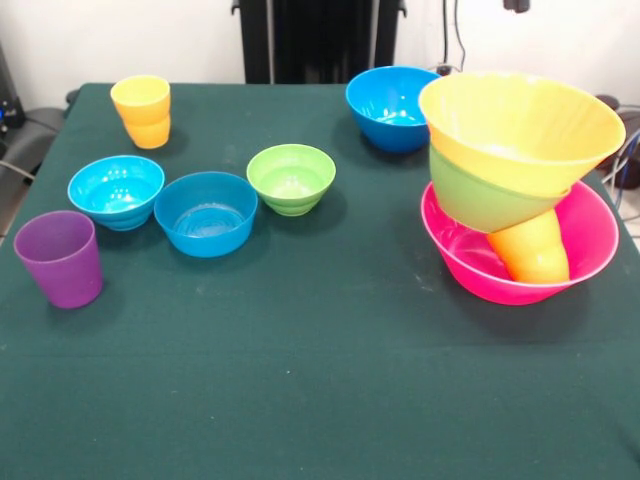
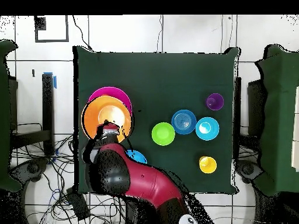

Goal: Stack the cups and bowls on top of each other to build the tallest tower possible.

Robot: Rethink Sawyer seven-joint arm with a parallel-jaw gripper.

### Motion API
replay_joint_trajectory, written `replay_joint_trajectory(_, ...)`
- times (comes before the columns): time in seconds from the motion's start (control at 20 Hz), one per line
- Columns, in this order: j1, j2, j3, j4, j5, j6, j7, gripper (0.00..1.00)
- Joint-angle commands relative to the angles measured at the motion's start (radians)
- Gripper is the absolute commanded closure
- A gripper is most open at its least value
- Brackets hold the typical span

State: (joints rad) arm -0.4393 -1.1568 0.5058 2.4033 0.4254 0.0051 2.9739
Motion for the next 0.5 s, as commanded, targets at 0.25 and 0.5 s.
replay_joint_trajectory(0.25,-0.229,0.224,0.13,-0.028,-0.188,-0.02,-0.039,0.0)
replay_joint_trajectory(0.5,-0.353,0.372,0.156,-0.097,-0.326,-0.006,-0.132,0.0)
